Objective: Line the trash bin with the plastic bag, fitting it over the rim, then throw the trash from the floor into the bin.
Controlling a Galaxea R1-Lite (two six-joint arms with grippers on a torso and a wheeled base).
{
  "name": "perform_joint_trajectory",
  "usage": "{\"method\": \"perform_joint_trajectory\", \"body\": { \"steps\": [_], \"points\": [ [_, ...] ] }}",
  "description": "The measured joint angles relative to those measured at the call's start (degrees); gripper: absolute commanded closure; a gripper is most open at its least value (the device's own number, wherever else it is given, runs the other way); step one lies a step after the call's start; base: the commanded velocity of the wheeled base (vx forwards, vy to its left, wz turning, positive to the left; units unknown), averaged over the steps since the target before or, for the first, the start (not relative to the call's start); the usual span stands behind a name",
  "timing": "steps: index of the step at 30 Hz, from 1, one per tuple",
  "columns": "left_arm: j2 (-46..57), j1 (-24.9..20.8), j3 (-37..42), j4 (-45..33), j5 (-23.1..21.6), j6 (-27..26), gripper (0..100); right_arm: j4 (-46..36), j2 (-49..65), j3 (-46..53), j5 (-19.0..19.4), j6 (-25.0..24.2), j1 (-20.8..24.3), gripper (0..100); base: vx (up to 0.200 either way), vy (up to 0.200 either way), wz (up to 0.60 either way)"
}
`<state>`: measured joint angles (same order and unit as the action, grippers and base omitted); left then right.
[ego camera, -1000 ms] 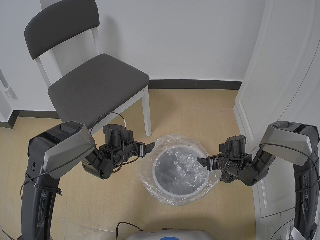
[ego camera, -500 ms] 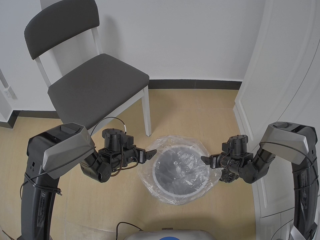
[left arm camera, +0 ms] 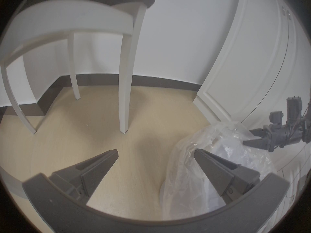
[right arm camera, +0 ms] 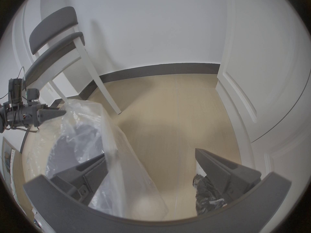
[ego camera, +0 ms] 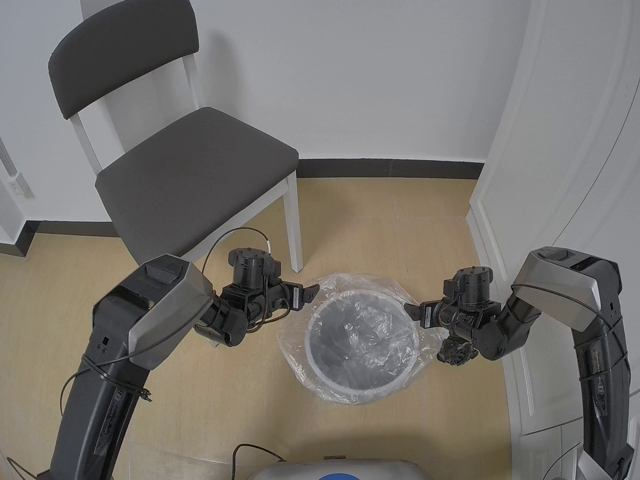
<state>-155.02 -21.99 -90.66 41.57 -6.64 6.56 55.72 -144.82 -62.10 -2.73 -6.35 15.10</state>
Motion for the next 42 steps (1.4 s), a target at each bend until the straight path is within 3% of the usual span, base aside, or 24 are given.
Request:
{"method": "perform_joint_trajectory", "body": {
  "steps": [12,22,27,33,42],
  "points": [
    [-6.6,-0.7,-7.1,-4.9,0.7,0.0,0,-0.3,-5.7,-5.5,-0.4,0.4,-2.6,0,0.0,0.0,0.0],
    [-7.1,0.1,-7.9,-12.0,0.7,0.0,0,-13.1,-6.3,-9.5,0.0,0.3,-3.3,0,0.0,0.0,0.0],
    [-6.6,0.9,-7.2,-12.6,0.8,0.1,0,-14.7,-5.5,-10.9,0.0,0.0,-3.2,0,0.0,0.0,0.0],
    [-3.3,1.2,-1.0,-9.7,0.7,0.6,0,-14.5,-1.4,-7.0,-0.2,-0.7,-3.2,0,0.0,0.0,0.0],
    [4.8,1.4,17.5,5.4,0.7,2.9,0,-9.8,8.3,6.7,-1.7,-2.8,-2.8,0,0.0,0.0,0.0]
  ]
}}
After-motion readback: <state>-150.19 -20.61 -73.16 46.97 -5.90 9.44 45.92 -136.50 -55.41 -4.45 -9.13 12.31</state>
